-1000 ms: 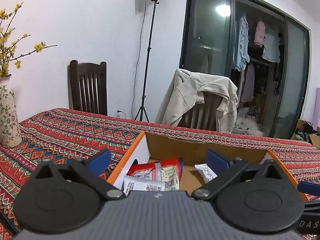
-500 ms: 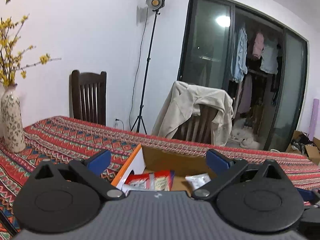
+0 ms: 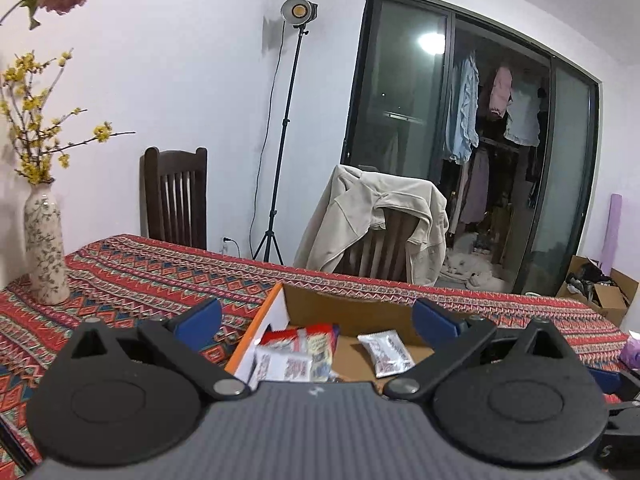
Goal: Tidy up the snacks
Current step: 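Move both open grippers back toward the snack pile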
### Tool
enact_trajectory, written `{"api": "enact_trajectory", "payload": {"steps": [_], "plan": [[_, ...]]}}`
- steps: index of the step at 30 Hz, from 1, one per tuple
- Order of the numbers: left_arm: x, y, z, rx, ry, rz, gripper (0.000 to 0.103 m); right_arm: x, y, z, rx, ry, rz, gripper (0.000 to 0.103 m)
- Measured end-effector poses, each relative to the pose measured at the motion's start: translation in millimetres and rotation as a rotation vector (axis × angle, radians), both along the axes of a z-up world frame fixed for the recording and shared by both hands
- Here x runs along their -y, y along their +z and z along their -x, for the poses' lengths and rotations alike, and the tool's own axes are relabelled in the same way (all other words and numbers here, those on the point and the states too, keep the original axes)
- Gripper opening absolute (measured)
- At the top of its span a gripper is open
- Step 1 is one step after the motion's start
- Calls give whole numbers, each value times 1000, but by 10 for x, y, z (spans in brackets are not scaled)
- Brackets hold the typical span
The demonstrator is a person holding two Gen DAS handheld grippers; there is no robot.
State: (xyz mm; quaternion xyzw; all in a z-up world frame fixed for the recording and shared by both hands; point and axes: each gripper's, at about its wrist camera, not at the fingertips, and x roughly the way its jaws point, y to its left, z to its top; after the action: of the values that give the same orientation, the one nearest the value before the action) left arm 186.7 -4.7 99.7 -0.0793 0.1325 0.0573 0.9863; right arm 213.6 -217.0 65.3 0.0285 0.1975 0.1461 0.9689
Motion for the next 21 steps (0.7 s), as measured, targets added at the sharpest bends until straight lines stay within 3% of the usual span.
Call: {"api": "enact_trajectory", "payload": {"steps": [10,21], "plan": [[-212,-221,434,-48,21,-12,103,109,-152,506,-32,-2,17,103],[-418,-624,555,-104,34,-33,103,156,-476,732,-119,-4,32,103]]}}
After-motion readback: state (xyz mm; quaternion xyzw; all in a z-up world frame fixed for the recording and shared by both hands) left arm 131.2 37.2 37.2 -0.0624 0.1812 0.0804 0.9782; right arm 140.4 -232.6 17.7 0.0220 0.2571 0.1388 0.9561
